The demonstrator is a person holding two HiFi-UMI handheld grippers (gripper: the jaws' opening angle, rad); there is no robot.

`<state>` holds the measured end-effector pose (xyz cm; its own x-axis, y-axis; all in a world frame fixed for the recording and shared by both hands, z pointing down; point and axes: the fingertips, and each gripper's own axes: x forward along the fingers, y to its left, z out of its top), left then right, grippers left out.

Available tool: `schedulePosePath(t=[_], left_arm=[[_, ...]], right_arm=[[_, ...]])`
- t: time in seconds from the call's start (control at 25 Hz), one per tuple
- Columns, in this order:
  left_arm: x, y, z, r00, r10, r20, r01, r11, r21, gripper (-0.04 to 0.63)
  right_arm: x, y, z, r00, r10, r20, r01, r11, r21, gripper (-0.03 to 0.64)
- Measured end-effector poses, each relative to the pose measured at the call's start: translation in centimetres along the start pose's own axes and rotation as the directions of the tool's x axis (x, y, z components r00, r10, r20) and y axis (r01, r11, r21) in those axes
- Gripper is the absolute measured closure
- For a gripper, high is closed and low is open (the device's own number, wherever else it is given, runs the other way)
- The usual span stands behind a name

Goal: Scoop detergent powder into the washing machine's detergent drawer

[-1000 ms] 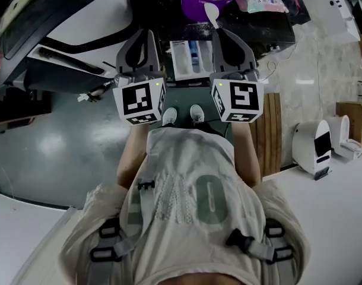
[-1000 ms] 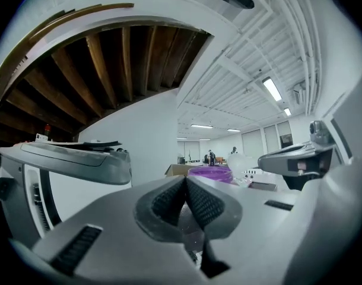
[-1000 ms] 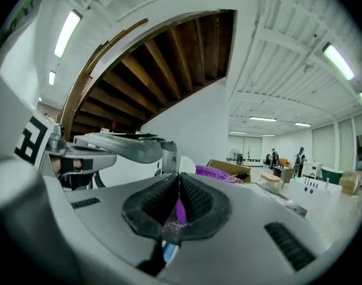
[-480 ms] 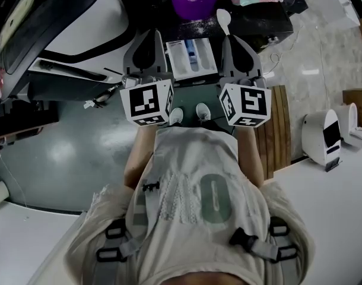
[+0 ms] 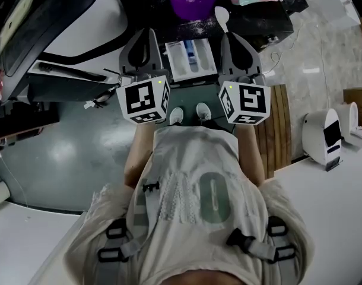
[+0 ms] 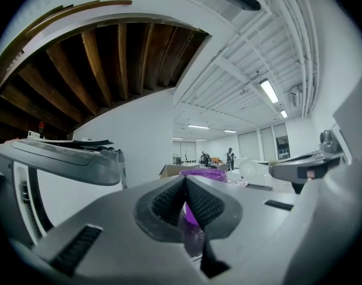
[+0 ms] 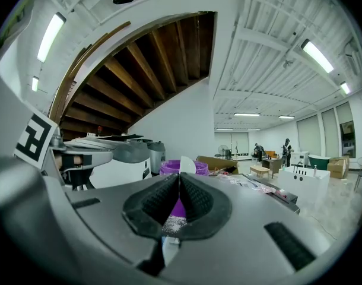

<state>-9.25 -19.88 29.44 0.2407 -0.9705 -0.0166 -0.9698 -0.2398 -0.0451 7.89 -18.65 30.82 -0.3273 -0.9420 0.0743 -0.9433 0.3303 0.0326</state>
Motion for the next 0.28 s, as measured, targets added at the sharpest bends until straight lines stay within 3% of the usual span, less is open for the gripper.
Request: schedulePosePath(t=[0.28], left_arm=[[0.3, 2.1, -0.3, 0.999, 0.046, -0.006, -0.046, 0.999, -0.002, 0.574]], right_arm=[[0.7, 0.0, -0.2, 1.000, -0.002, -0.004, 0.002, 1.000, 0.008, 0.606]])
